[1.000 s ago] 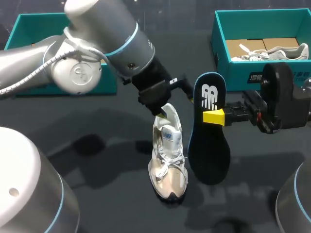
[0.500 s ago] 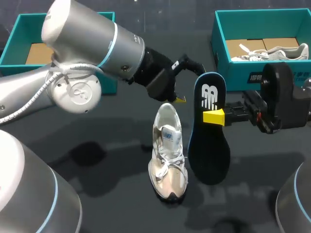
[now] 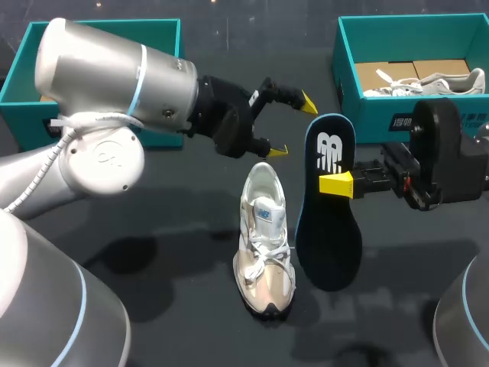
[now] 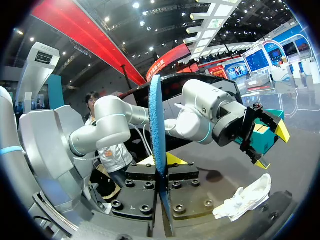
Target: Take the shoe out of the shoebox, open the shoe tongue, remove and reinsert the insole, then place the shoe into the shoebox
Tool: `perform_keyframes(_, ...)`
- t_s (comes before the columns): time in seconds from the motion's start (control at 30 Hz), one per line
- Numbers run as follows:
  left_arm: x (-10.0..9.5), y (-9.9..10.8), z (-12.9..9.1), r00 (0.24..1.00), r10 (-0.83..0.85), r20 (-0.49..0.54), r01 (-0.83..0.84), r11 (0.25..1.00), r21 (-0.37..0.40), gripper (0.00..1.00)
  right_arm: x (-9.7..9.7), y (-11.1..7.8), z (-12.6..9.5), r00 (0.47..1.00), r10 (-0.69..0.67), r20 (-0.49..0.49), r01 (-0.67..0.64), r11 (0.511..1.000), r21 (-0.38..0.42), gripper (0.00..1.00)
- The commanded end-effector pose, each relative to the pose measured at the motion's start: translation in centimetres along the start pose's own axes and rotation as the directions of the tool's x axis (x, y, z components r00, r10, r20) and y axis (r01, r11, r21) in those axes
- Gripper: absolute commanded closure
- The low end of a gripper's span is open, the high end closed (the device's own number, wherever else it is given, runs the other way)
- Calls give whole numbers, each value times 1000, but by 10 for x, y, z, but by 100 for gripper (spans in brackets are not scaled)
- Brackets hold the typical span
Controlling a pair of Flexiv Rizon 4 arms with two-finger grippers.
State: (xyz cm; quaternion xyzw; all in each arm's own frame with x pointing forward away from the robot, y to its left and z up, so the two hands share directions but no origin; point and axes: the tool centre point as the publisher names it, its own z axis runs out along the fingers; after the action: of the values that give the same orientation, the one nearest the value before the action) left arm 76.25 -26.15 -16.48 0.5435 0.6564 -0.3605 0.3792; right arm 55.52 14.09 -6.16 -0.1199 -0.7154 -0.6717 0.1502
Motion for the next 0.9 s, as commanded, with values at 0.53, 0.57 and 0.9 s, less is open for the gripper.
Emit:
perform_keyframes(0.53, -23, -13, -25, 940, 194, 281, -198, 980, -14, 0, 9, -3, -2, 999, -1, 46, 1, 1000, -5, 100)
perform_keyframes(0.57, -23, -13, -25, 940, 194, 281, -198, 980, -14, 0, 9, -3, -2, 999, -1, 46, 1, 1000, -5, 100)
perform_keyframes(0.9, -36, 7, -38, 930, 198, 311, -188, 980, -62, 0, 9, -3, -2, 999, -1, 46, 1, 1000, -5, 100)
